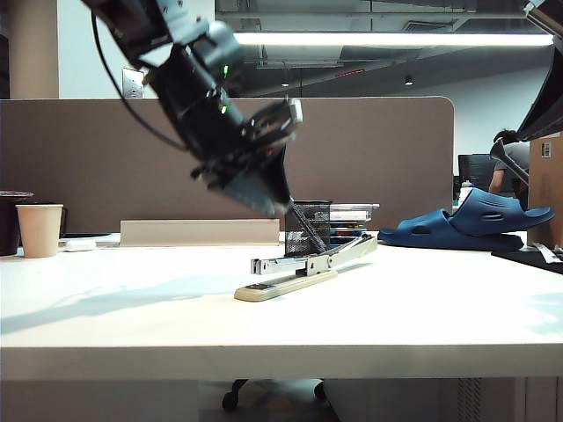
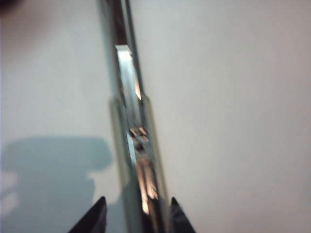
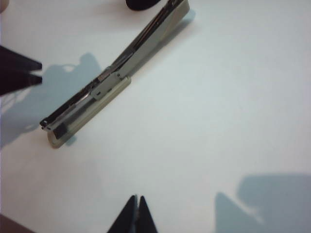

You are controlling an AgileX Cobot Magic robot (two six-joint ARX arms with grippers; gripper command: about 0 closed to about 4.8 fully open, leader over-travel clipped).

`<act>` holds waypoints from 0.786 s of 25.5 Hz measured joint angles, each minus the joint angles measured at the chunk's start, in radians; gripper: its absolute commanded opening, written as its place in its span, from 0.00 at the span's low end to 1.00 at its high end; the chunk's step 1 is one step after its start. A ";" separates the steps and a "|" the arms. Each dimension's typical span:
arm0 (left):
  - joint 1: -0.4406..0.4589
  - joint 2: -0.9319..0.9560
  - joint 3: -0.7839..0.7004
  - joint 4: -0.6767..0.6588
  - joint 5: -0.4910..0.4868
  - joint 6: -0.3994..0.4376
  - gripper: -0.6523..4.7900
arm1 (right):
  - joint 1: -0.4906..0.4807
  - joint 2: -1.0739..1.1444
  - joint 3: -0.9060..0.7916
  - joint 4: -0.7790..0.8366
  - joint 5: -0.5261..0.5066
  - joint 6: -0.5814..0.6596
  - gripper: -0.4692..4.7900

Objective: Pick up a set of staples and put them into the open stapler.

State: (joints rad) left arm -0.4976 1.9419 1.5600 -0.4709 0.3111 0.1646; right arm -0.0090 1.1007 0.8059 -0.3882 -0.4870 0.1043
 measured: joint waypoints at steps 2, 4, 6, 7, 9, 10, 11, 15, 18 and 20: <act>0.002 -0.001 0.066 -0.022 -0.093 0.018 0.25 | 0.000 -0.001 0.000 0.042 0.000 0.000 0.08; 0.013 -0.003 0.164 -0.093 -0.271 0.026 0.11 | 0.000 -0.006 0.000 0.086 0.000 0.000 0.08; 0.044 -0.019 0.220 -0.141 -0.351 0.040 0.11 | 0.000 -0.021 0.000 0.101 0.019 -0.001 0.08; 0.053 -0.029 0.227 -0.151 -0.363 0.044 0.11 | -0.001 -0.026 0.000 0.106 0.036 -0.003 0.08; 0.083 -0.060 0.232 -0.160 -0.367 0.048 0.11 | -0.002 -0.034 0.000 0.113 0.058 -0.004 0.08; 0.101 -0.080 0.232 -0.167 -0.368 0.054 0.11 | -0.003 -0.040 0.000 0.114 0.070 -0.005 0.08; 0.115 -0.098 0.233 -0.174 -0.368 0.058 0.11 | -0.005 -0.044 0.000 0.114 0.078 -0.007 0.08; 0.182 -0.184 0.234 -0.202 -0.370 0.065 0.11 | -0.017 -0.066 0.000 0.124 0.094 -0.032 0.08; 0.230 -0.264 0.234 -0.249 -0.372 0.065 0.11 | -0.015 -0.095 0.000 0.137 0.106 -0.054 0.08; 0.246 -0.305 0.234 -0.256 -0.376 0.064 0.11 | -0.016 -0.118 0.000 0.141 0.134 -0.058 0.08</act>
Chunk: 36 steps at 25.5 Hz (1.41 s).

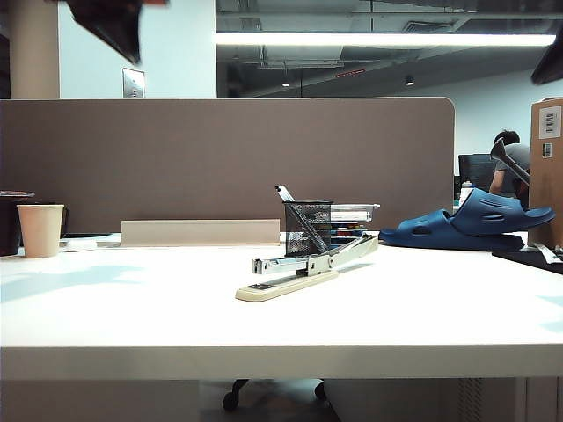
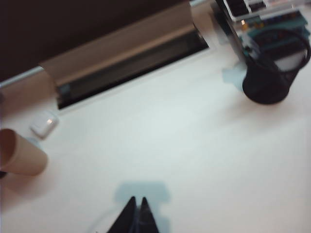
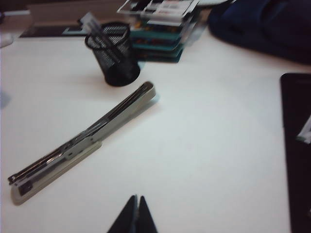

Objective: Pick up a set of staples and put them into the open stapler.

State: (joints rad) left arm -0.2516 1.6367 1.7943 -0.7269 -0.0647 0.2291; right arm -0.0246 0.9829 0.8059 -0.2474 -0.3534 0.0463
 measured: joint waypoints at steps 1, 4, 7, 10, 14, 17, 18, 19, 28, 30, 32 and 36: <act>0.011 -0.022 0.000 0.000 0.000 0.000 0.11 | 0.000 -0.015 0.000 0.004 0.013 -0.002 0.08; 0.035 -0.088 0.000 -0.003 0.000 -0.001 0.11 | -0.001 -0.047 0.000 0.012 0.044 -0.004 0.08; 0.072 -0.168 0.000 -0.004 0.000 -0.021 0.11 | -0.003 -0.090 0.000 0.012 0.062 -0.014 0.08; 0.123 -0.239 0.000 -0.045 -0.005 -0.043 0.11 | -0.012 -0.122 0.000 0.010 0.062 -0.018 0.08; 0.147 -0.305 -0.005 -0.103 -0.007 -0.067 0.11 | -0.023 -0.153 0.000 -0.013 0.064 -0.018 0.08; 0.145 -0.368 -0.022 -0.103 -0.006 -0.073 0.11 | -0.023 -0.186 0.000 -0.031 0.064 -0.018 0.08; 0.145 -0.389 -0.032 -0.097 -0.006 -0.073 0.11 | -0.023 -0.198 0.000 -0.032 0.064 -0.018 0.08; 0.145 -0.415 -0.050 -0.092 -0.006 -0.073 0.11 | -0.024 -0.212 0.000 -0.034 0.064 -0.018 0.08; 0.146 -0.700 -0.375 -0.064 -0.006 -0.093 0.11 | -0.025 -0.353 -0.004 -0.139 0.066 -0.020 0.08; 0.146 -0.770 -0.438 -0.047 -0.005 -0.109 0.11 | -0.025 -0.383 -0.022 -0.141 0.068 -0.021 0.08; 0.146 -0.842 -0.503 -0.032 -0.005 -0.122 0.11 | -0.025 -0.422 -0.050 -0.147 0.073 -0.021 0.08; 0.146 -1.047 -0.661 -0.033 -0.003 -0.127 0.11 | -0.025 -0.567 -0.125 -0.171 0.089 -0.021 0.08</act>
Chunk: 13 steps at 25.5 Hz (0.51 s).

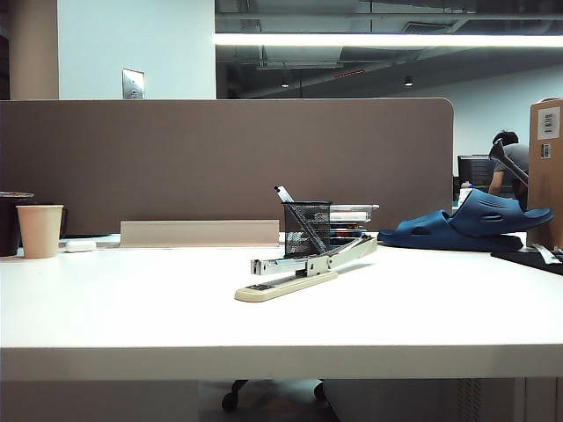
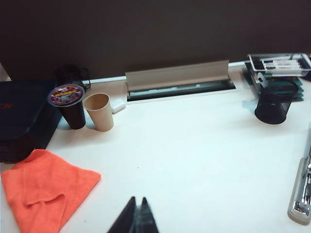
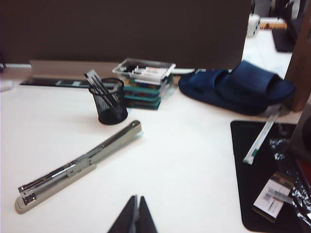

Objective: Pick up a set of staples and put them into the open stapler.

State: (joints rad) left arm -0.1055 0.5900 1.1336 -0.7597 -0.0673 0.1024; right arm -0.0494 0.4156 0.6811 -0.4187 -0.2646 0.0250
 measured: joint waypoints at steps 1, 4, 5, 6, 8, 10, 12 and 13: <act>0.000 -0.035 -0.021 0.000 0.000 0.000 0.11 | 0.000 -0.023 -0.009 -0.001 0.000 0.000 0.08; 0.000 -0.156 -0.083 0.000 0.000 -0.003 0.11 | 0.000 -0.109 -0.049 -0.010 0.000 0.000 0.08; 0.000 -0.196 -0.105 0.005 0.000 -0.003 0.11 | 0.000 -0.135 -0.061 -0.017 0.000 0.000 0.08; 0.000 -0.223 -0.124 0.006 0.000 -0.003 0.11 | 0.000 -0.155 -0.071 -0.016 0.001 0.000 0.08; 0.000 -0.281 -0.171 0.008 0.000 -0.003 0.11 | 0.000 -0.204 -0.094 -0.016 0.001 0.000 0.08; 0.000 -0.356 -0.220 -0.012 0.000 -0.004 0.11 | 0.000 -0.248 -0.114 -0.016 0.002 0.000 0.08; 0.000 -0.431 -0.252 -0.024 0.000 -0.011 0.11 | 0.000 -0.298 -0.142 -0.014 0.003 0.000 0.08; 0.000 -0.455 -0.261 -0.024 0.000 -0.018 0.11 | 0.000 -0.328 -0.158 -0.017 0.002 0.000 0.08</act>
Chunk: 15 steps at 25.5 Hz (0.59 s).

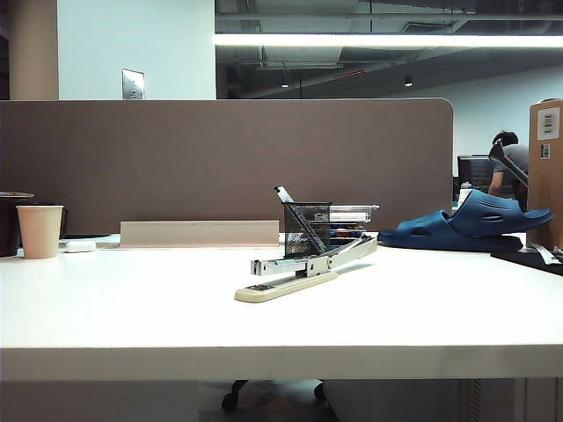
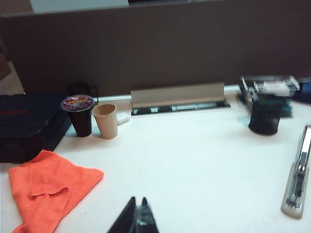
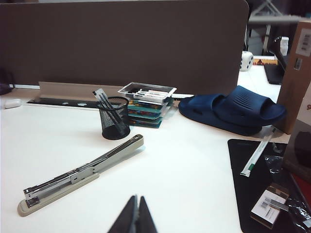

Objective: Pick up a set of staples and put them into the open stapler.

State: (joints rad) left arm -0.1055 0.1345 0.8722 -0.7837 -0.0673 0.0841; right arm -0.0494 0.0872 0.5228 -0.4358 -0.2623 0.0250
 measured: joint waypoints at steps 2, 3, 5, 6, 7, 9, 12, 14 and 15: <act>0.000 -0.081 -0.057 0.007 0.000 -0.027 0.11 | 0.000 -0.057 -0.028 -0.007 -0.001 0.002 0.08; 0.000 -0.105 -0.075 0.001 0.000 -0.030 0.11 | 0.000 -0.080 -0.038 -0.010 0.000 0.005 0.08; 0.000 -0.141 -0.109 -0.008 0.000 -0.032 0.11 | 0.001 -0.081 -0.052 -0.010 0.000 0.008 0.08; 0.000 -0.137 -0.116 -0.011 0.001 -0.033 0.11 | 0.000 -0.081 -0.055 -0.026 0.000 0.013 0.08; 0.000 -0.134 -0.122 -0.013 0.001 -0.032 0.11 | 0.000 -0.078 -0.058 -0.034 -0.001 0.014 0.08; -0.001 -0.132 -0.153 -0.018 0.000 -0.030 0.11 | 0.000 -0.081 -0.074 -0.037 -0.001 0.018 0.08; -0.004 -0.131 -0.242 0.023 0.006 0.002 0.11 | 0.000 -0.081 -0.114 -0.028 0.018 0.021 0.08; -0.006 -0.132 -0.336 0.140 0.023 0.009 0.11 | 0.000 -0.081 -0.142 -0.002 0.043 0.023 0.08; -0.006 -0.132 -0.364 0.171 0.026 0.009 0.11 | 0.000 -0.082 -0.156 0.026 0.047 0.023 0.08</act>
State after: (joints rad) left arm -0.1116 0.0025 0.5083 -0.6128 -0.0414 0.0933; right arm -0.0490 0.0055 0.3668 -0.4095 -0.2150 0.0483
